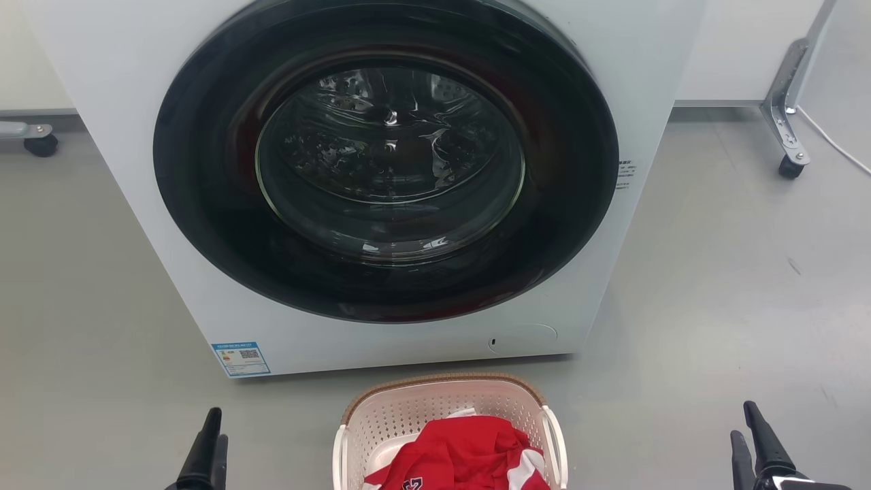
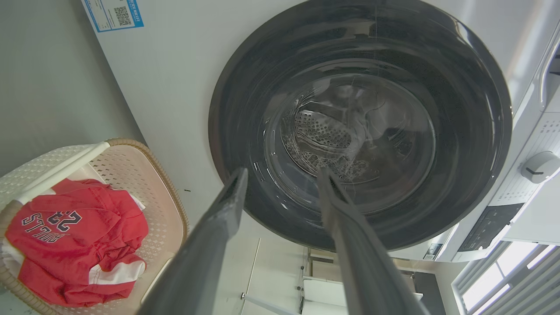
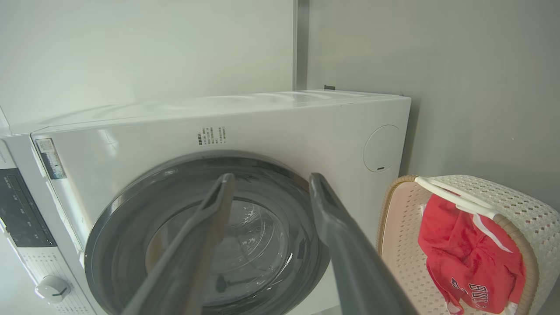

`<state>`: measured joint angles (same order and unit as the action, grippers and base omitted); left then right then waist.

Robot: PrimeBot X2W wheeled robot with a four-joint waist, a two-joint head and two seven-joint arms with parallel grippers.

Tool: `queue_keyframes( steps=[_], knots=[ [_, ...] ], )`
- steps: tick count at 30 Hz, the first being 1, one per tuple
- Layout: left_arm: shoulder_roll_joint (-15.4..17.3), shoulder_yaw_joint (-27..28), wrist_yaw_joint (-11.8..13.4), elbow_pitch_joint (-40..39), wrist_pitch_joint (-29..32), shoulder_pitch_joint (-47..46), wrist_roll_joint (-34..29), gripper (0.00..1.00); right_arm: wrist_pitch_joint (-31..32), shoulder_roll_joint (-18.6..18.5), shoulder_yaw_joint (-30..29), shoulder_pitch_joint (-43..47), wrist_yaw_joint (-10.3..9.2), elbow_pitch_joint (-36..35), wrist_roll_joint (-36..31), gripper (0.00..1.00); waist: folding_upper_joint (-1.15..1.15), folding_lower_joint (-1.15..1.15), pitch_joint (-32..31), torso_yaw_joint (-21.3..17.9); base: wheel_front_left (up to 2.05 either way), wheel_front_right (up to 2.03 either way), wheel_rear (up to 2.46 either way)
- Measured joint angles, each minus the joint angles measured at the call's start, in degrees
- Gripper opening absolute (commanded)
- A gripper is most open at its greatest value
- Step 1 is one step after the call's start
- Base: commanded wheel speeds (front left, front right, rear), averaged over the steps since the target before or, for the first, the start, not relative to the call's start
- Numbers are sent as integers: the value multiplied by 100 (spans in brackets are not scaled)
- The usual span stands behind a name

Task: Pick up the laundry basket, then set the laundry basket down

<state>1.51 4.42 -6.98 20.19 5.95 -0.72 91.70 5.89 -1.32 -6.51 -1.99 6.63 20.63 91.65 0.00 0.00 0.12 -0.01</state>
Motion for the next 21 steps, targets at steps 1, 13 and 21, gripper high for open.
queue_keyframes(
  steps=[1,13,21],
  knots=[
    [0,0,0,0,0,0,0,100,0,0,0,0,0,0,0,100,0,0,0,0,0,0,0],
    [3,-155,100,-252,-258,1,-387,100,-250,-1,160,4,-116,-190,-438,100,0,0,1,2,0,0,0],
    [8,-312,261,-511,-413,4,-934,100,-419,-3,335,10,-278,-410,-1198,100,0,0,13,3,0,0,0]
  ],
)
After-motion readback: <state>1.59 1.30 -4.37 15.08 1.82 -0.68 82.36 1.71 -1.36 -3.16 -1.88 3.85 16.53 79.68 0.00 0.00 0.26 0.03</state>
